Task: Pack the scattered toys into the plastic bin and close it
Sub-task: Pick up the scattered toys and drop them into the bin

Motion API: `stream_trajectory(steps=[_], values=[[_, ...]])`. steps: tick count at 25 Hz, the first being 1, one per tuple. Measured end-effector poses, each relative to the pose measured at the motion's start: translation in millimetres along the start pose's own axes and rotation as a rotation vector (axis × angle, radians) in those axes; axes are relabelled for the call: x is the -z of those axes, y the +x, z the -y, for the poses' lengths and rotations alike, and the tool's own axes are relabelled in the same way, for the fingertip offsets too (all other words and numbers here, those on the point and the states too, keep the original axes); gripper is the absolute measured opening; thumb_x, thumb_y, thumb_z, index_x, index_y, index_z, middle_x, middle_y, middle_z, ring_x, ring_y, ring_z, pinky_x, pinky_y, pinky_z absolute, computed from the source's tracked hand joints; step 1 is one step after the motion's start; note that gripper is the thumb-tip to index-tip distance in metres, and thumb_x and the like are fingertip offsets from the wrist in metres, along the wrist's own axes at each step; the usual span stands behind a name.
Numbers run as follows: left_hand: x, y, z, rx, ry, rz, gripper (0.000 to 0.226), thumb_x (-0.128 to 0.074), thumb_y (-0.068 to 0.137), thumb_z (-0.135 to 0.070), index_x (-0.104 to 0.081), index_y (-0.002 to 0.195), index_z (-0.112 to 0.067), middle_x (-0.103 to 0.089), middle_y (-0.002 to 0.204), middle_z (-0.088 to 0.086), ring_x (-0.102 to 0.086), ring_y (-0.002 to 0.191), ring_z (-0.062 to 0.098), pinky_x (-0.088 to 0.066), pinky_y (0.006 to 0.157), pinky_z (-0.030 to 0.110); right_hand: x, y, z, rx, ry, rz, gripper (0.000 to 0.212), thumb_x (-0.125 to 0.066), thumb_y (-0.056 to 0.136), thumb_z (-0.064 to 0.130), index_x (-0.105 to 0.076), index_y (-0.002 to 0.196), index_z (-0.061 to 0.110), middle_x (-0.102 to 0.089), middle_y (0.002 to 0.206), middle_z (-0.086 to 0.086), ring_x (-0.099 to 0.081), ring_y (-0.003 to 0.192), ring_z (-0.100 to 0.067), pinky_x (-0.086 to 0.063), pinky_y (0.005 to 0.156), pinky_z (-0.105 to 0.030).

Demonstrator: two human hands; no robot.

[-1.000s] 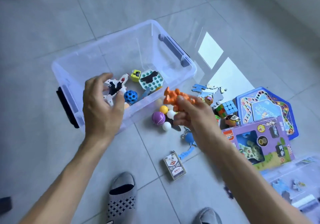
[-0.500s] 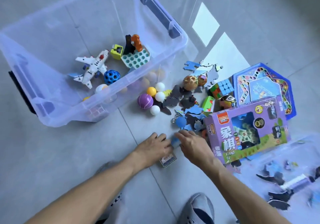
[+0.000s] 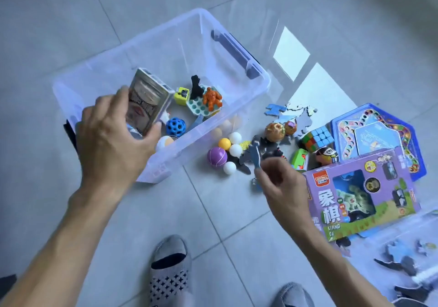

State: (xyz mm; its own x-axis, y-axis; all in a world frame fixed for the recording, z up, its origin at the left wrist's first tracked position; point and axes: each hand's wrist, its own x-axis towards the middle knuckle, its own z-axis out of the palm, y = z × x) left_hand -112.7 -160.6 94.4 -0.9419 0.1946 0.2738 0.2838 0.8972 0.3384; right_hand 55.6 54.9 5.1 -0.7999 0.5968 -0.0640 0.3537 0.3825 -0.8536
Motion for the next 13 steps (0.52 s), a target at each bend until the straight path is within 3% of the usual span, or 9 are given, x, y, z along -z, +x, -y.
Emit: stream_trajectory(steps=[2,5,7,9,11,13], values=[[-7,5,9,0.033,0.082,0.028,0.065,-0.073,0.076,-0.038,-0.05,0.131,-0.011,-0.05,0.133,0.016,-0.048,0.114,0.04,-0.04,0.091,0.048,8,33,68,0.121,0.141,-0.053,0.006,-0.07,0.085,0.016,-0.067,0.09,0.014,-0.066,0.076,0.009,-0.058,0.064,-0.003,-0.045,0.059,-0.018],[-28,-41,-17,-0.298,-0.12,0.021,0.043,-0.064,0.079,-0.018,-0.059,0.121,-0.011,-0.059,0.122,0.01,-0.055,0.108,0.034,-0.045,0.09,0.044,14,85,99,0.129,0.063,0.004,0.026,-0.064,0.089,0.028,-0.063,0.114,0.024,-0.065,0.11,0.014,-0.063,0.087,-0.002,-0.051,0.072,-0.022],[-61,-70,-30,-0.511,-0.168,0.165,0.04,-0.065,0.075,-0.014,-0.061,0.115,-0.014,-0.063,0.114,0.006,-0.059,0.1,0.03,-0.05,0.081,0.042,16,96,67,0.084,-0.06,-0.053,0.026,-0.059,0.089,0.024,-0.061,0.115,0.023,-0.066,0.111,0.012,-0.064,0.082,-0.007,-0.052,0.074,-0.03],[-107,-74,-37,-0.546,-0.087,0.331,0.052,-0.065,0.072,-0.014,-0.055,0.123,-0.017,-0.059,0.123,0.007,-0.059,0.099,0.032,-0.054,0.072,0.043,9,84,12,0.068,-0.294,-0.035,0.024,-0.058,0.087,0.019,-0.063,0.111,0.021,-0.069,0.103,0.006,-0.065,0.078,-0.016,-0.05,0.071,-0.033],[-155,-66,-36,-0.476,0.081,0.524,0.067,-0.062,0.077,-0.015,-0.039,0.139,-0.021,-0.038,0.145,0.011,-0.051,0.11,0.036,-0.053,0.074,0.044,-3,58,-50,0.072,-0.53,0.144,0.029,-0.057,0.086,0.016,-0.06,0.113,0.022,-0.065,0.109,0.001,-0.064,0.087,-0.026,-0.05,0.068,-0.036],[-192,-58,-30,-0.422,0.25,0.724,0.072,-0.057,0.083,-0.013,-0.025,0.146,-0.026,-0.022,0.15,0.01,-0.045,0.113,0.036,-0.05,0.076,0.043,-17,33,-102,0.062,-0.692,0.388,0.044,-0.055,0.085,0.01,-0.053,0.126,0.024,-0.055,0.128,0.001,-0.061,0.1,-0.03,-0.053,0.066,-0.04]])
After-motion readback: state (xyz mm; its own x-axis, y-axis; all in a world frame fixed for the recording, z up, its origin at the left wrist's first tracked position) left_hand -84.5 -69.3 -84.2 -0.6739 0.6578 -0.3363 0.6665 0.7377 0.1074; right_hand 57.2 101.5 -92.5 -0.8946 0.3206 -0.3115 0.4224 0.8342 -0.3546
